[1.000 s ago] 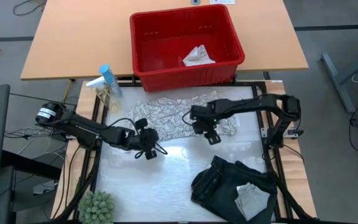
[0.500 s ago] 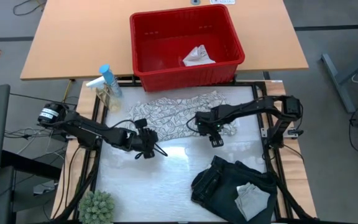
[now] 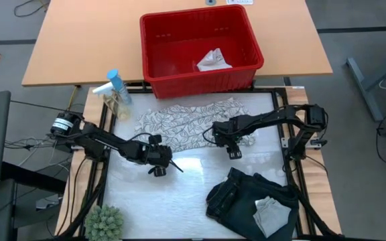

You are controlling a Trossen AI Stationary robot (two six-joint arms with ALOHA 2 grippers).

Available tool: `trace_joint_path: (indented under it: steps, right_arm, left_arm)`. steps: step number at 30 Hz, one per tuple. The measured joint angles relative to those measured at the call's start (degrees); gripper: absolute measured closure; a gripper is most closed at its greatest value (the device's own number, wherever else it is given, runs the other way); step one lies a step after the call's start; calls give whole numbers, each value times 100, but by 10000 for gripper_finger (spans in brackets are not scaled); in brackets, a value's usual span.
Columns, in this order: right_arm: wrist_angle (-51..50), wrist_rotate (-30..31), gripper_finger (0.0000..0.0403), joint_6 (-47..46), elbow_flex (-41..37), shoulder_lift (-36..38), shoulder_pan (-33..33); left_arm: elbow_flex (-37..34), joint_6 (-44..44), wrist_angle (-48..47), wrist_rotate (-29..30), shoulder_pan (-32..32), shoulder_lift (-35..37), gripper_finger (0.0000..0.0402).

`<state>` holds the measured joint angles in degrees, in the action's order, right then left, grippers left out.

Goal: Fold Laundry from Bin
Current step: Fold the white from the red laundry bin

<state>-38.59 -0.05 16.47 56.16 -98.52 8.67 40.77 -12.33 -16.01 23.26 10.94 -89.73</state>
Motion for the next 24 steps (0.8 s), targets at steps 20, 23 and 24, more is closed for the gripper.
trace_joint_path:
  steps: [20, 23, 24]
  right_arm:
    - [-18, -113, 185, -329, 0, -9, 4]
    - [-7, -142, 235, -377, 0, -11, 4]
    - [4, -150, 256, -429, 0, -11, 11]
  left_arm:
    - [-257, -817, -628, 434, -40, -16, 303]
    - [-257, -939, -627, 297, -96, -16, 326]
    - [-257, -975, -633, 265, -122, -16, 340]
